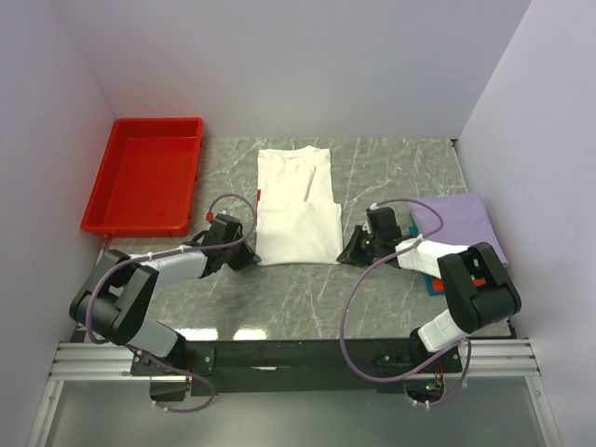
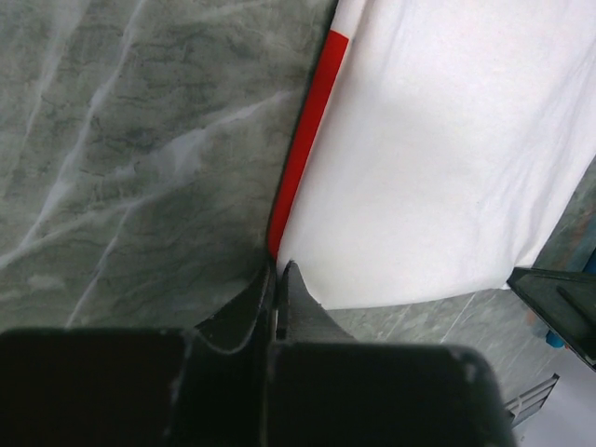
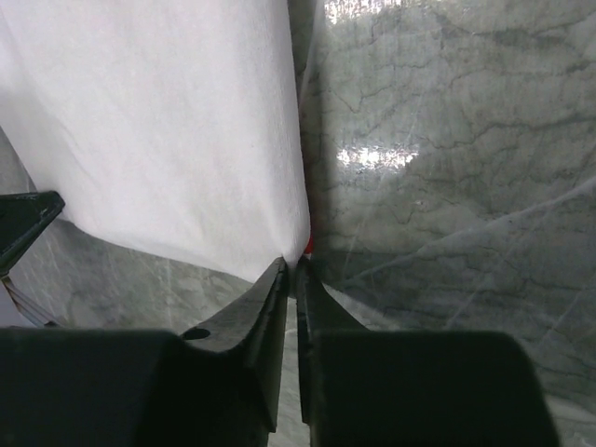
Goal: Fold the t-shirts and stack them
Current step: Fold the tshirt
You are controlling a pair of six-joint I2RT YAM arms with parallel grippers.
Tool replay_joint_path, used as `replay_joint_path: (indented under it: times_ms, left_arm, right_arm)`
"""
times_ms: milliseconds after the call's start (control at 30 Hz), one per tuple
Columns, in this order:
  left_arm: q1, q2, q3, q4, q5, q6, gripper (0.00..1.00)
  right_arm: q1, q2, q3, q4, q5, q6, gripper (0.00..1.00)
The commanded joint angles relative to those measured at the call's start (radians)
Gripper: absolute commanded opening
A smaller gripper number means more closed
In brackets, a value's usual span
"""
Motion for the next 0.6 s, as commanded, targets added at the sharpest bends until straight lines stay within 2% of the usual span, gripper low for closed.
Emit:
replay_joint_path:
  times_ms: [0, 267, 433, 567]
  left_arm:
    - [-0.004, -0.015, -0.008, -0.054, 0.011, 0.009, 0.01]
    - [-0.043, -0.223, -0.103, -0.133, -0.001, -0.02, 0.01]
    - [-0.108, -0.427, -0.174, -0.223, -0.038, -0.067, 0.01]
    - [-0.19, -0.596, -0.235, -0.28, -0.061, -0.154, 0.01]
  right_arm:
    - [-0.005, -0.028, -0.019, 0.009, -0.012, -0.003, 0.11]
    - [-0.005, -0.197, -0.133, -0.024, -0.034, 0.004, 0.0]
    - [-0.001, -0.421, -0.248, -0.075, -0.043, 0.027, 0.0]
    - [0.02, -0.629, -0.317, -0.179, -0.042, 0.061, 0.0]
